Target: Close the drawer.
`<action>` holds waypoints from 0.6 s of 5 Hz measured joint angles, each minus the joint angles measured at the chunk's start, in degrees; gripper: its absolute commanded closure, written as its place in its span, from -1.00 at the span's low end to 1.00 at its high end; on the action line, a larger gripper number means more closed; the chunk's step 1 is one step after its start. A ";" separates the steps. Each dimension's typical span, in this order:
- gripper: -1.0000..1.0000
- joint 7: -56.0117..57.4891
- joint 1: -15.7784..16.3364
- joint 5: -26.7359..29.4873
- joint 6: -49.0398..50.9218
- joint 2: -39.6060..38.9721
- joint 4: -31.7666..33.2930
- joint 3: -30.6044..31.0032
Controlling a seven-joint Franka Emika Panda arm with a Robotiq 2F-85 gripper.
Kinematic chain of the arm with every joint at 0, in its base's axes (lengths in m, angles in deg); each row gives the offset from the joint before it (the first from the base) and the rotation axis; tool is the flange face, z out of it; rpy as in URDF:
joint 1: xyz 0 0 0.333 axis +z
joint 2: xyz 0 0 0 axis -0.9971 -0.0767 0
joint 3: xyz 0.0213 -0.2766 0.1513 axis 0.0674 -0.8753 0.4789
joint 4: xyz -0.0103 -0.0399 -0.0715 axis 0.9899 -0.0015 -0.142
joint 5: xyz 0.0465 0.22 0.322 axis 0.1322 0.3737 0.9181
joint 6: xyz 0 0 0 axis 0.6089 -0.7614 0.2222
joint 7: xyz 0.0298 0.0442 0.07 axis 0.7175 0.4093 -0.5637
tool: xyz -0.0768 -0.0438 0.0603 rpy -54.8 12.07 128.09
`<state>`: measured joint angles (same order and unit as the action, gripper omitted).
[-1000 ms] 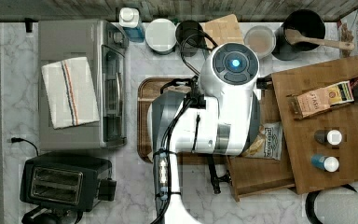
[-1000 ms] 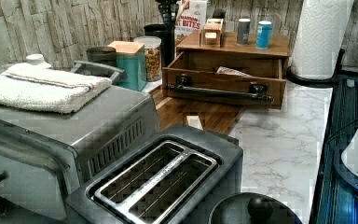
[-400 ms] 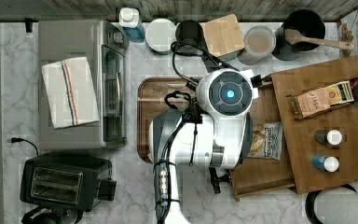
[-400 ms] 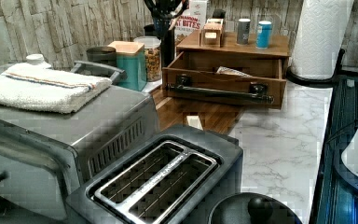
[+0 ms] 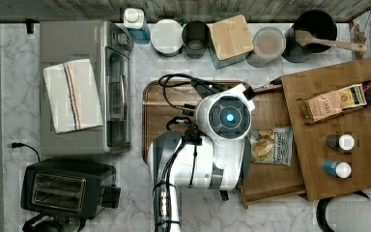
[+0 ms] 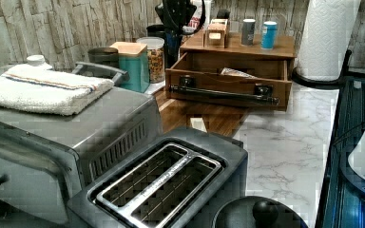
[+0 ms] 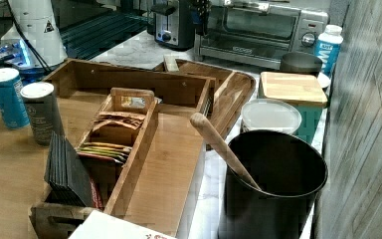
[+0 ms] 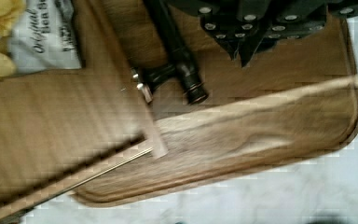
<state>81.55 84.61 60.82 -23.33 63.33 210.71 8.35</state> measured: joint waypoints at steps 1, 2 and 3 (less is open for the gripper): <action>1.00 5.32 0.95 0.28 -2.55 1.20 2.80 0.00; 1.00 8.17 1.17 -1.23 -2.91 1.88 4.92 0.73; 1.00 8.53 1.81 -3.37 -4.20 2.19 7.16 0.95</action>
<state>90.08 86.43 57.45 -27.52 65.52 217.87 9.30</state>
